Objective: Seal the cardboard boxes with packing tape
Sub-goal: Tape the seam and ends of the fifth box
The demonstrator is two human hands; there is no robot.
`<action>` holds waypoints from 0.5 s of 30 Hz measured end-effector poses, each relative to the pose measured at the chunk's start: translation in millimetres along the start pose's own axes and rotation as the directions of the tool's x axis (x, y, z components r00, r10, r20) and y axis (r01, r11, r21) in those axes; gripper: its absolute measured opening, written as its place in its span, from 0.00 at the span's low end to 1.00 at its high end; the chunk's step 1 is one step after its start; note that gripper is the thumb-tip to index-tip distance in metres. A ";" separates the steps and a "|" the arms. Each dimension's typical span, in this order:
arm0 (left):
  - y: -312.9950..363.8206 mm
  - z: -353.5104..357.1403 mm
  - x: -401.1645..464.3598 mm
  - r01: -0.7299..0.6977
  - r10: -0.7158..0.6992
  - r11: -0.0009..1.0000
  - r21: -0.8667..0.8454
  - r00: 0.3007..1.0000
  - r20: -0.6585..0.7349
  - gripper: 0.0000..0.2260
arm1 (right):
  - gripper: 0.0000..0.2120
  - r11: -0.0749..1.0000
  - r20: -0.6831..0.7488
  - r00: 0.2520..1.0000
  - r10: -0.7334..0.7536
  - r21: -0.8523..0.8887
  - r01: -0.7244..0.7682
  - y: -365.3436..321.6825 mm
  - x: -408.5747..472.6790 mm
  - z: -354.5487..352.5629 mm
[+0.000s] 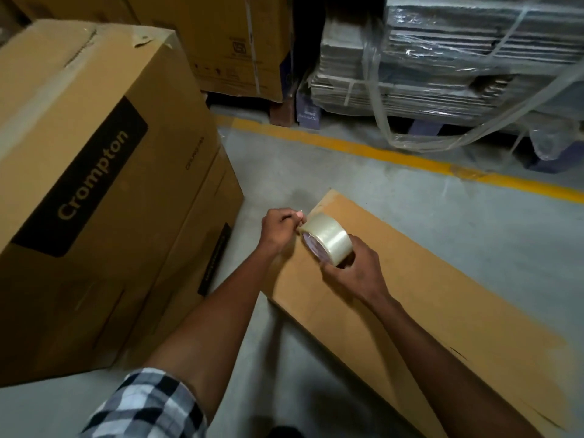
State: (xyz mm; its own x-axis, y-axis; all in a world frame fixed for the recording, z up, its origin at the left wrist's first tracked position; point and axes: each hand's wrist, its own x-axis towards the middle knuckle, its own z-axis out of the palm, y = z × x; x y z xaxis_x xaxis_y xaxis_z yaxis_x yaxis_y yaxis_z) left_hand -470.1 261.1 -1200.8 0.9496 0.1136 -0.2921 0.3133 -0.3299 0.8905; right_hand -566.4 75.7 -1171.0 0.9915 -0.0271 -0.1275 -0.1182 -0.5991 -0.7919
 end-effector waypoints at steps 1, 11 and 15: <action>-1.2 -2.2 2.4 0.009 -0.009 1.000 -0.025 1.000 0.001 0.10 | 0.22 0.999 -0.003 1.000 -0.020 0.027 0.020 0.3 0.5 1.3; -2.7 -18.0 31.7 0.165 -0.170 0.979 -0.118 0.985 -0.039 0.13 | 0.23 0.965 0.024 0.974 -0.225 -0.135 0.226 -2.0 10.7 -19.3; -2.9 -14.5 36.6 0.249 -0.250 0.966 -0.065 0.968 -0.005 0.13 | 0.24 0.953 0.098 0.968 -0.229 -0.179 0.244 1.3 6.0 -34.7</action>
State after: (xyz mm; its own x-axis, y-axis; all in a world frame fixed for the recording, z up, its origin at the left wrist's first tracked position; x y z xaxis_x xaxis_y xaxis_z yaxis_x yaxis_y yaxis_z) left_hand -436.3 279.8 -1209.1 0.8412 0.1972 -0.5035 0.5389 -0.2299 0.8104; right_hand -558.7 47.0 -1152.1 0.9818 0.1899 -0.0007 0.1390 -0.7211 -0.6787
